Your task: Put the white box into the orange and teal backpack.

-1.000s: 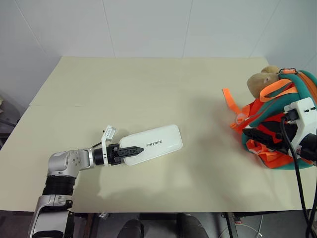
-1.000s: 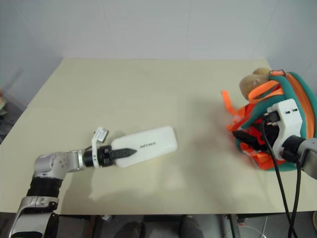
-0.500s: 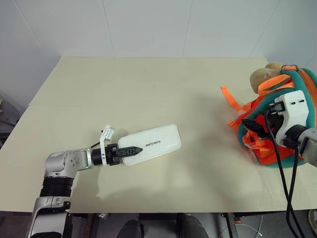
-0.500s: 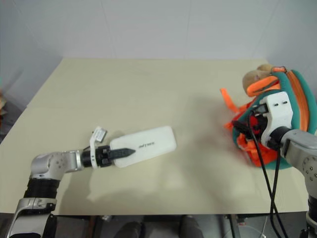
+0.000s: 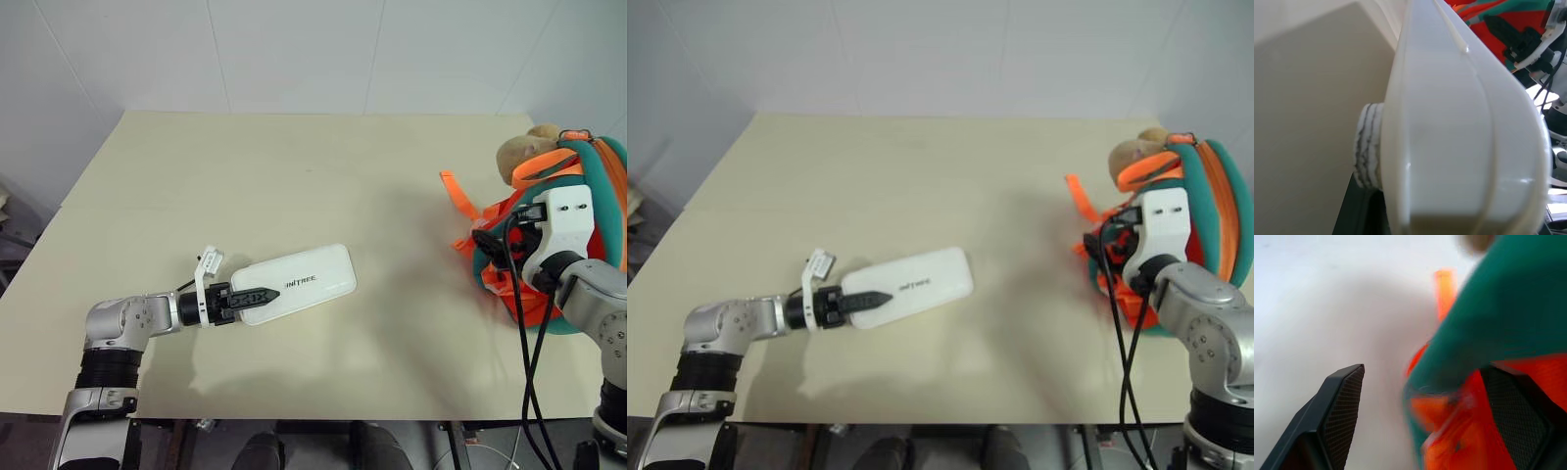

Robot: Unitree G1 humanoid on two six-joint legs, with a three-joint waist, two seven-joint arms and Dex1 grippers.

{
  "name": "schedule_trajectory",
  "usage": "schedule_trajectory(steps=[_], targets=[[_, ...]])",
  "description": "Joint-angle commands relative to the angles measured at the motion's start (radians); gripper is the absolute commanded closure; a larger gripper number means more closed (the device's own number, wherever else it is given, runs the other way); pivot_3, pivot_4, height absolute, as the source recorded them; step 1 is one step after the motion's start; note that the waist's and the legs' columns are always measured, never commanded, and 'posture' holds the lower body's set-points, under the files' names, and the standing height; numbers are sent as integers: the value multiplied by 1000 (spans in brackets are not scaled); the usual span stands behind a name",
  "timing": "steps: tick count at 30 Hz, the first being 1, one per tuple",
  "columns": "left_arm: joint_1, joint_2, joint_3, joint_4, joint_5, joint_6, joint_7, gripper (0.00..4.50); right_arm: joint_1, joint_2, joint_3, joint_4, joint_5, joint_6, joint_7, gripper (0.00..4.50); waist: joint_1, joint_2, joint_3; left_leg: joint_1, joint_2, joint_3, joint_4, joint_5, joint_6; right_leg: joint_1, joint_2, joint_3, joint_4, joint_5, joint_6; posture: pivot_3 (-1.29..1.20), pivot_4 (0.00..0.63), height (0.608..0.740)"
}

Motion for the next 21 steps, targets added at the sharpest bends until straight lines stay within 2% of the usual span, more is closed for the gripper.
schedule_trajectory(steps=[1,6,12,16,21], targets=[[7,24,1,5,23,1,39,3252,-6,44,10,-4,-109,-115,-78,42,0,0,0,0,0,0,0,0,0,0,0,0,0,0,0,0,150,740],[14,24,8,-9,16,12,45,3252,11,153,63,-5,-227,-212,-161,42,-1,0,0,0,0,0,0,0,0,0,0,0,1,0,0,0,150,740],[11,22,8,-7,16,14,46,3252,-19,278,92,53,-270,-311,-176,42,-3,0,0,1,0,0,0,0,-1,-1,0,0,2,0,0,0,150,740],[1,18,4,0,17,11,47,3252,-82,312,113,182,-326,-431,-184,42,-4,1,0,1,0,0,0,0,-1,-1,0,0,2,0,0,0,150,740],[-1,21,6,0,16,7,46,3252,-163,296,114,371,-425,-610,-219,42,-7,1,0,1,0,0,-1,1,-1,-1,1,0,2,0,0,0,150,740]])
